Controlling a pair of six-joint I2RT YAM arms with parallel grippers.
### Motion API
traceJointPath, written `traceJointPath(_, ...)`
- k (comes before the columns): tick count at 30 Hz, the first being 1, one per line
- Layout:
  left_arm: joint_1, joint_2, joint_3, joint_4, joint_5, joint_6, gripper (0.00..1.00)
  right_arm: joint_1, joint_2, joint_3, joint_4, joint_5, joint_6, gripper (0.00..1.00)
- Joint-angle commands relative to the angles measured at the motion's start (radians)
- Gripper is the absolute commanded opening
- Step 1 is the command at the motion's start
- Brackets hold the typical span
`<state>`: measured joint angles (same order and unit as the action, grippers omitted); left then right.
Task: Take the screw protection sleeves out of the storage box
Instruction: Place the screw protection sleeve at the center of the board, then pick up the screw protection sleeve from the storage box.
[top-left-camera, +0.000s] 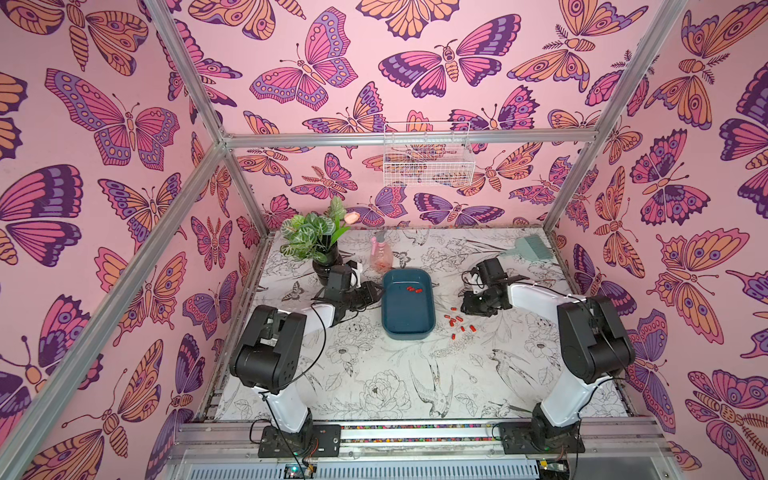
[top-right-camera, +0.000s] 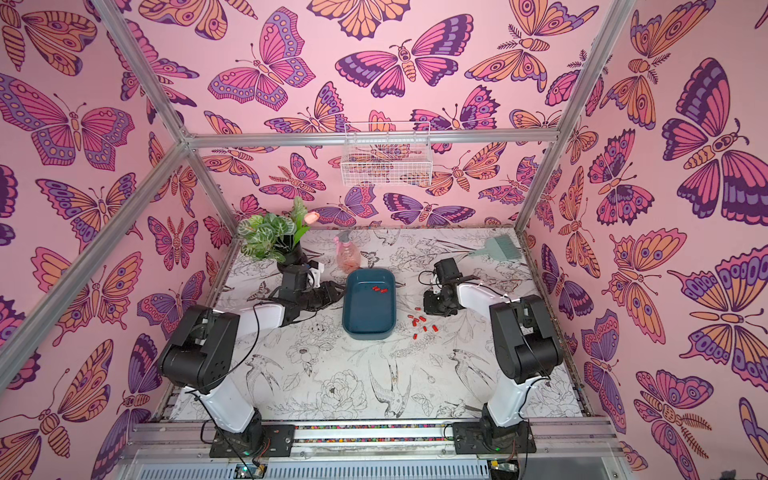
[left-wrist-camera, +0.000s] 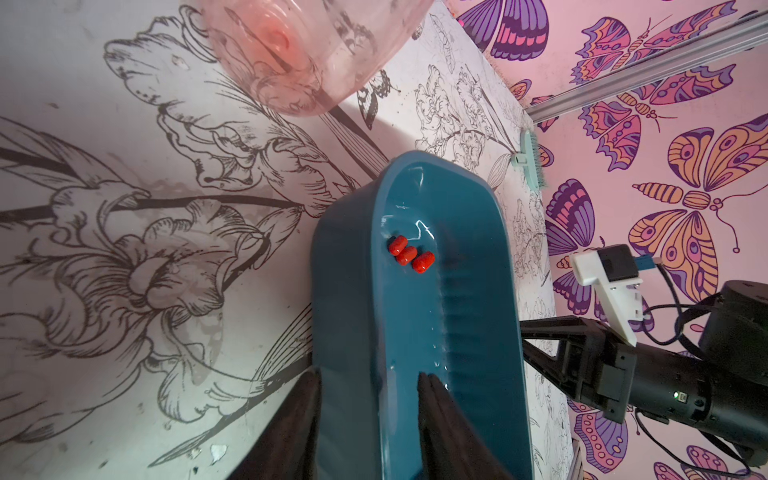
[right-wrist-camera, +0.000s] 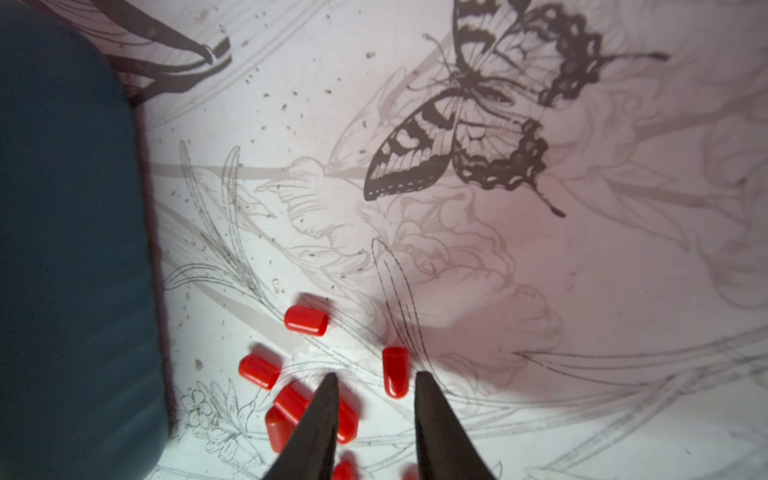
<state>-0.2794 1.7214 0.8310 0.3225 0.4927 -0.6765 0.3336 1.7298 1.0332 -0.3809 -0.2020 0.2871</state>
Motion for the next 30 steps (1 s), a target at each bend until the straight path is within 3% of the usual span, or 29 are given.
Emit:
traceJointPath(1,-0.009,-0.058,-0.028,0.036,-0.011,0.034,0.43,-0.004,-0.111,-0.042,0.043,0.016,0.003,0.38)
traceJointPath(7,-0.049,-0.180,-0.070,0.041,-0.078,0.096,0.43,0.029,-0.289,-0.142,0.134,0.059,0.018,0.41)
traceJointPath(14,-0.101,-0.204,-0.038,-0.010,-0.109,0.154,0.43,0.093,-0.364,-0.212,0.273,0.065,0.069,0.41)
traceJointPath(20,-0.151,-0.112,0.054,-0.052,-0.078,0.207,0.43,0.119,-0.331,-0.194,0.288,0.082,0.066,0.41)
traceJointPath(26,-0.213,0.051,0.236,-0.181,-0.055,0.292,0.44,0.120,-0.328,-0.197,0.292,0.086,0.069,0.41)
traceJointPath(30,-0.233,0.115,0.322,-0.286,-0.118,0.316,0.41,0.124,-0.341,-0.204,0.288,0.093,0.064,0.40)
